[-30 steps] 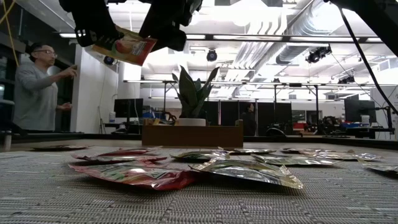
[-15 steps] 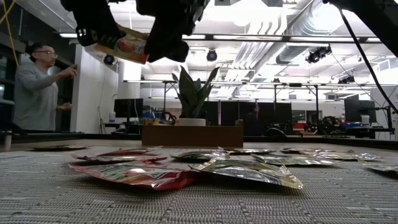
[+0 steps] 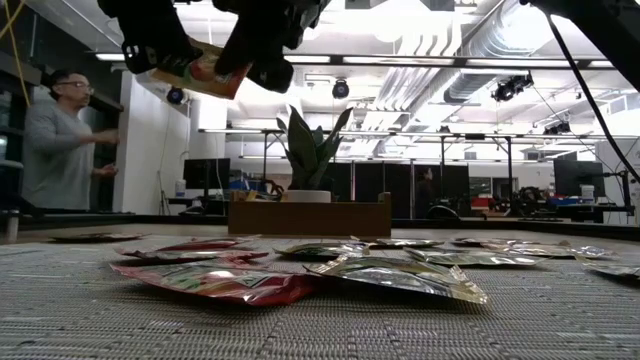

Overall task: Pick & Place Tea
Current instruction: Put the orange tea bag into the left section of the wooden organizer

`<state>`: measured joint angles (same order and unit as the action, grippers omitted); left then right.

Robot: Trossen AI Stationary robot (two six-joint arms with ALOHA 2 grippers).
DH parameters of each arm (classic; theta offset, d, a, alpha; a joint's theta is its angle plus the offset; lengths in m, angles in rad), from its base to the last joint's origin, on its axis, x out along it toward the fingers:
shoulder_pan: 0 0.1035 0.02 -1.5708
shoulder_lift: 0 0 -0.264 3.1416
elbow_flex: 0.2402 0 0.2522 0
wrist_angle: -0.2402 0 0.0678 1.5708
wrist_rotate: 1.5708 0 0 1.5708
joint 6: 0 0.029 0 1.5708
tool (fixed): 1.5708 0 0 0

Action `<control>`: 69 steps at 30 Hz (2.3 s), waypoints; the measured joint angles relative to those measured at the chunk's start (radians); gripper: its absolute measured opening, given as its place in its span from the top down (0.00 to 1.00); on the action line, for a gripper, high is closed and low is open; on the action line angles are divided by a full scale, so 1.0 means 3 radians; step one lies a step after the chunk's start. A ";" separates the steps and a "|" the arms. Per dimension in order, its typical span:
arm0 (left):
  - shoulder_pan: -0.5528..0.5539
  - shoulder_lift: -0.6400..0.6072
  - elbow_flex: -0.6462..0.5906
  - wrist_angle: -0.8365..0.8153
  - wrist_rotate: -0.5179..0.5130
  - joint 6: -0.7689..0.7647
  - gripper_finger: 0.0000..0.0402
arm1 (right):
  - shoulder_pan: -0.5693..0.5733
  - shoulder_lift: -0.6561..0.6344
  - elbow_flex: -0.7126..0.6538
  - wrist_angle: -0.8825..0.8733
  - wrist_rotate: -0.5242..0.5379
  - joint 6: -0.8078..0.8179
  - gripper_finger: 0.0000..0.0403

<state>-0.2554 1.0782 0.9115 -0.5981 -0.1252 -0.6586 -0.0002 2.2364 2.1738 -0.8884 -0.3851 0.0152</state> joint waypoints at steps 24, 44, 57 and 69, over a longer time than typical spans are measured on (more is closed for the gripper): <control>-0.0001 -0.0190 -0.0001 0.0014 -0.0073 0.0001 0.91 | 0.0094 -0.0014 0.0006 -0.0004 0.0423 0.0025 0.98; -0.0126 -0.0910 0.0004 0.0001 -0.1197 -0.0262 0.49 | 0.0112 -0.0485 0.0000 -0.0066 0.1182 0.0125 0.98; -0.0395 -0.0922 0.0001 0.0080 -0.1751 -0.0248 0.48 | -0.0068 -0.1442 -0.1086 0.1065 0.1440 0.0298 0.98; -0.0391 -0.0846 0.0000 0.0638 -0.2108 0.0165 0.48 | 0.0047 -0.2450 -0.3638 0.4465 0.1556 0.0752 0.98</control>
<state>-0.3728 0.8244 0.9115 -0.4067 -0.7577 -0.6092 0.0140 1.5013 1.0825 0.4510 0.0816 0.2408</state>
